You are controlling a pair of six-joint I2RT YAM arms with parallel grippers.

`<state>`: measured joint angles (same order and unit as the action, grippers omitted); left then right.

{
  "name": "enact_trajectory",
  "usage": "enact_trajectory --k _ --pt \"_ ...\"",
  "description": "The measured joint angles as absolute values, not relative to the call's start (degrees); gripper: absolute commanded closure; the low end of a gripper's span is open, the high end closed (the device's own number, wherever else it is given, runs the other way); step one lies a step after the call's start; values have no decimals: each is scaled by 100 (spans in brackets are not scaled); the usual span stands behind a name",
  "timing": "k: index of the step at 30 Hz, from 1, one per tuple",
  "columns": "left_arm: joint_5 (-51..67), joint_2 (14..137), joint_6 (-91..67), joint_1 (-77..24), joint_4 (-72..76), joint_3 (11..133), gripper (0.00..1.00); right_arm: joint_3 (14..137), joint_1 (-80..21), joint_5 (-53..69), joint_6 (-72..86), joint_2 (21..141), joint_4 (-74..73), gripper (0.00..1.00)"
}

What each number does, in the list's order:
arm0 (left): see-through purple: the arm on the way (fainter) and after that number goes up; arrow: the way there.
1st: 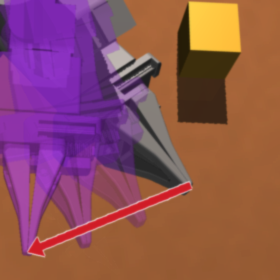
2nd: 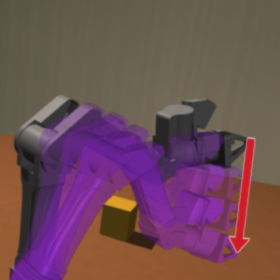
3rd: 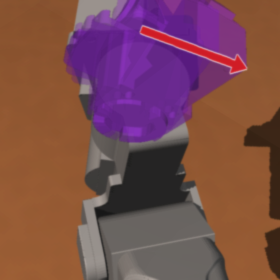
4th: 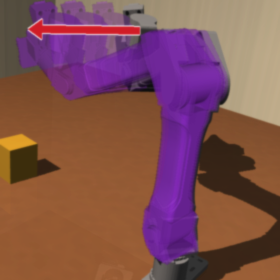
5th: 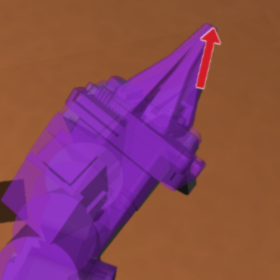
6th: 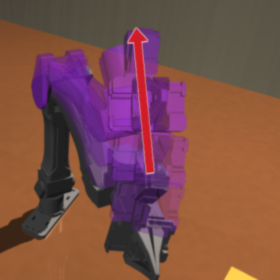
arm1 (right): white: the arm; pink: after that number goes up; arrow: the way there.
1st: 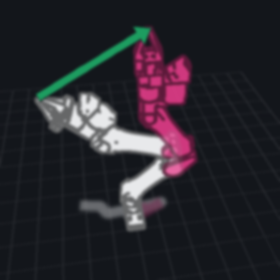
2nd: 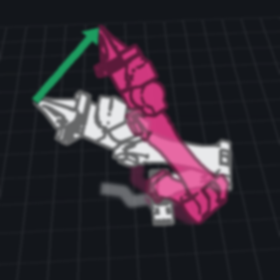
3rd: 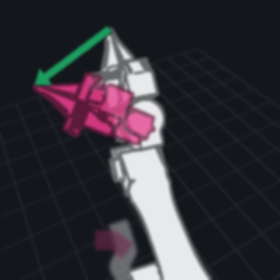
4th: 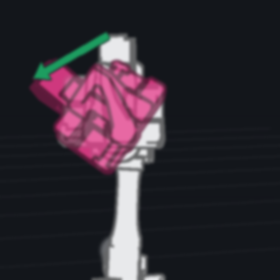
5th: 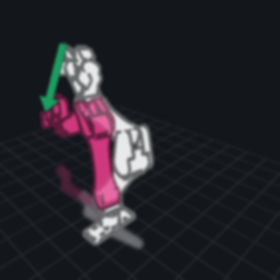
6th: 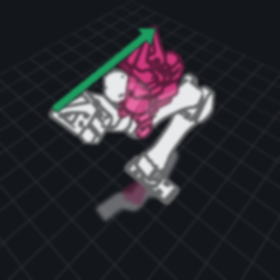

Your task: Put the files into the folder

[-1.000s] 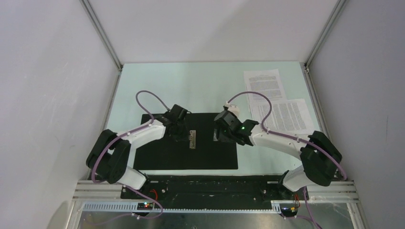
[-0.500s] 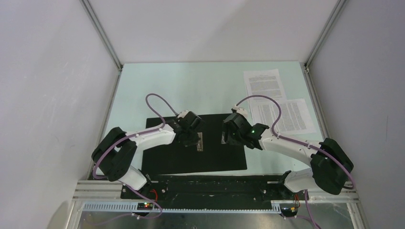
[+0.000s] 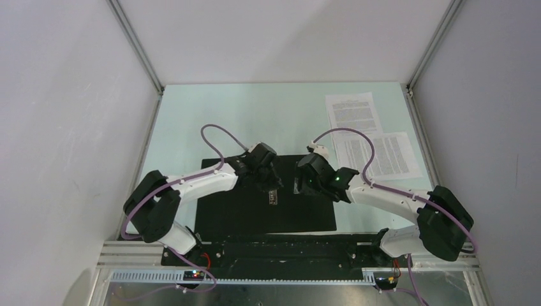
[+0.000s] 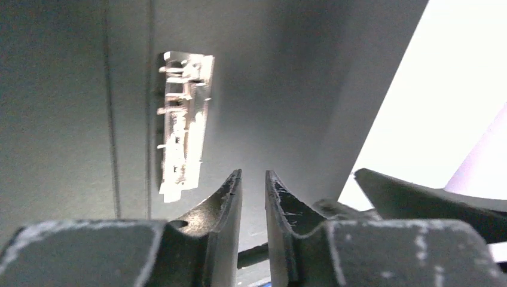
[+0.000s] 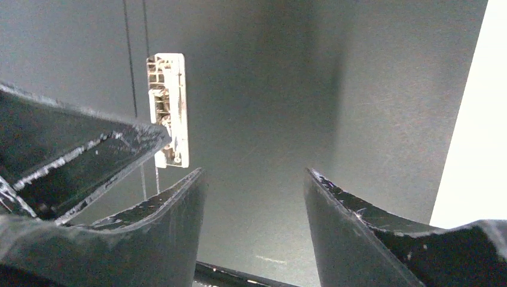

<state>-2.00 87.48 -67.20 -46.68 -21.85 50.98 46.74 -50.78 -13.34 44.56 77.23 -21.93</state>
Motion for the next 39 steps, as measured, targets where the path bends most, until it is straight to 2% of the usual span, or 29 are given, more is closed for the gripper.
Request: enact_trajectory --k 4,10,15,20,23,27,32,39 --pt "80 8648 -6388 -4377 -2027 5207 65 4685 -5306 -1374 4510 7791 -2078 38" --pt "145 8534 -5594 -3369 -2246 5188 62 5310 -5975 -1549 4604 8759 -2180 40" --pt "200 8825 -5194 -3173 -2381 5188 58 5902 -6285 -1684 4602 9430 -2296 33" --pt "340 8965 -5026 -3129 -2464 5188 57 6296 -6326 -1822 4469 9821 -2377 32" --pt "414 8965 -4967 -3052 -2464 5188 47 6442 -6329 -1865 4386 10001 -2438 32" --pt "504 8971 -4943 -2939 -2469 5188 40 6532 -6331 -1879 4248 10241 -2508 34" --pt "624 9004 -4941 -2873 -2471 5199 39 6563 -6331 -1883 3999 10346 -2550 49" --pt "819 9268 -4939 -2921 -2469 5433 42 6298 -6254 -1798 3568 10178 -2248 61"
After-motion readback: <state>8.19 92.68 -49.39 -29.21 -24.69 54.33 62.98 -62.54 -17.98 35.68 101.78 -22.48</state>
